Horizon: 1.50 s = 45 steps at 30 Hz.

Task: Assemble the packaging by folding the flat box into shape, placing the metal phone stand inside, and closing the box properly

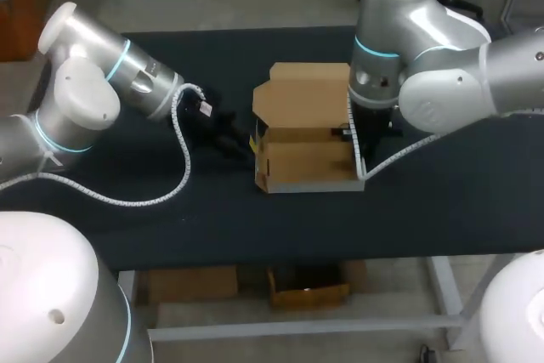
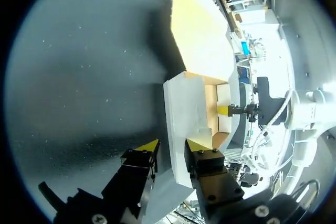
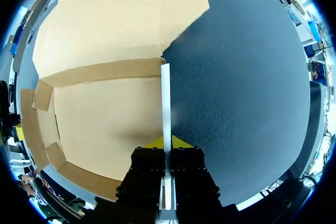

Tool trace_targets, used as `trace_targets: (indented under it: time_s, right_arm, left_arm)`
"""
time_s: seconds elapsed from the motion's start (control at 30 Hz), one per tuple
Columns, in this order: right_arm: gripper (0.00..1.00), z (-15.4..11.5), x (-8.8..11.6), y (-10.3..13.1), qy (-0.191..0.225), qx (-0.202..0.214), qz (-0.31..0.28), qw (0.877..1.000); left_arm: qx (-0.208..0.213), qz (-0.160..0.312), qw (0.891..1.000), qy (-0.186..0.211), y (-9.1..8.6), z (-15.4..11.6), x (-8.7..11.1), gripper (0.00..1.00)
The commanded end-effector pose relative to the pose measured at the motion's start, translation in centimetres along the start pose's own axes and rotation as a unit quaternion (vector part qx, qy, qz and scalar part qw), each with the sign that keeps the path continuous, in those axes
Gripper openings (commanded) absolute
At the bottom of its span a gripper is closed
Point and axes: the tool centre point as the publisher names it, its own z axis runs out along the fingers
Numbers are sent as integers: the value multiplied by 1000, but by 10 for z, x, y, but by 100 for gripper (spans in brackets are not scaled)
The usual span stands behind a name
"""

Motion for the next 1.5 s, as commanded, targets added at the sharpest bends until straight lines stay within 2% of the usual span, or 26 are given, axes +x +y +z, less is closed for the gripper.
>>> trace_targets:
  time_s: [0.03,0.83,1.13,1.5]
  right_arm:
    - [0,0,1,0,0,0,0,1000]
    - [0,0,1,0,0,0,0,1000]
    - [0,0,1,0,0,0,0,1000]
    - [0,0,1,0,0,0,0,1000]
  left_arm:
    - [-1,1,1000,-6,-3,7,6,33]
    - [30,4,995,-95,0,31,27,38]
    - [54,-6,987,-154,1,38,30,36]
    - [78,-32,974,-212,-8,45,23,33]
